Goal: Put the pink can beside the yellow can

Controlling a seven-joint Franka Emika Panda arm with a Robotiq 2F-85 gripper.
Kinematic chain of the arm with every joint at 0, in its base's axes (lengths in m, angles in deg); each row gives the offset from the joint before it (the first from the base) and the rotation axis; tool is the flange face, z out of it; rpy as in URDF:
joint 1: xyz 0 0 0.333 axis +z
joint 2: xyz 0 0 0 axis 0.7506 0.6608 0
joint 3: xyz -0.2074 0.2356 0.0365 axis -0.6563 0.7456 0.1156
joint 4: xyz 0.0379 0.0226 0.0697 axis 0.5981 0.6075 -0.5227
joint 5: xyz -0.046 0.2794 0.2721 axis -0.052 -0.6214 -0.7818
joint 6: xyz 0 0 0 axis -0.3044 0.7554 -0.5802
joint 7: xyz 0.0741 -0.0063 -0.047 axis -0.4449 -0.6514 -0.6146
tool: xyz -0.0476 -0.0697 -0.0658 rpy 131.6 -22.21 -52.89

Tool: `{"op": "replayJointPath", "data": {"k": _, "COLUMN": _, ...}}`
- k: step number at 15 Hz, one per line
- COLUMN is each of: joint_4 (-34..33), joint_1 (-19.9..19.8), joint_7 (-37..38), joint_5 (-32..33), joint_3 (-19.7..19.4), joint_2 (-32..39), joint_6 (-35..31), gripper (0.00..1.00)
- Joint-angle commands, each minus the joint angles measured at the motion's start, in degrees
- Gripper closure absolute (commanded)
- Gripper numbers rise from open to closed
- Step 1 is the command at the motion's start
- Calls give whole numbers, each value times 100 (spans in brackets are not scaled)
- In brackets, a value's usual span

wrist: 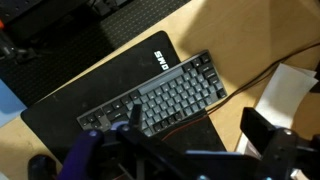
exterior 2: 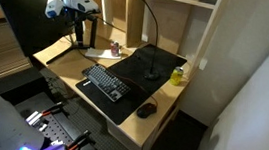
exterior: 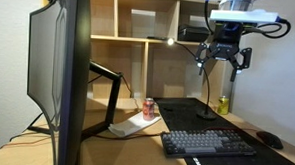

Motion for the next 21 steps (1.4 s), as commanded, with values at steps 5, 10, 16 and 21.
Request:
{"op": "replayJointPath", "data": {"k": 5, "joint_4": -588, "joint_1": 138, "joint_7": 648, "joint_5": 14, "joint_3": -132, "joint_2": 1112, "joint_6": -188, "gripper": 0}}
{"op": "replayJointPath", "data": {"k": 10, "joint_4": -1648, "joint_1": 289, "joint_7": 989, "joint_5": -1061, "joint_3": -544, "joint_2": 2788, "joint_6": -878, "gripper": 0}}
{"op": "replayJointPath", "data": {"k": 16, "joint_4": -1710, "joint_1": 447, "joint_7": 923, "joint_5": -1293, "joint_3": -750, "joint_2": 2941, "joint_6": -871, "gripper": 0}}
{"op": "replayJointPath", "data": {"k": 21, "joint_4": -2397, "joint_1": 530, "joint_7": 887, "joint_5": -2598, "joint_3": -668, "joint_2": 3903, "joint_6": -1144, "gripper": 0}}
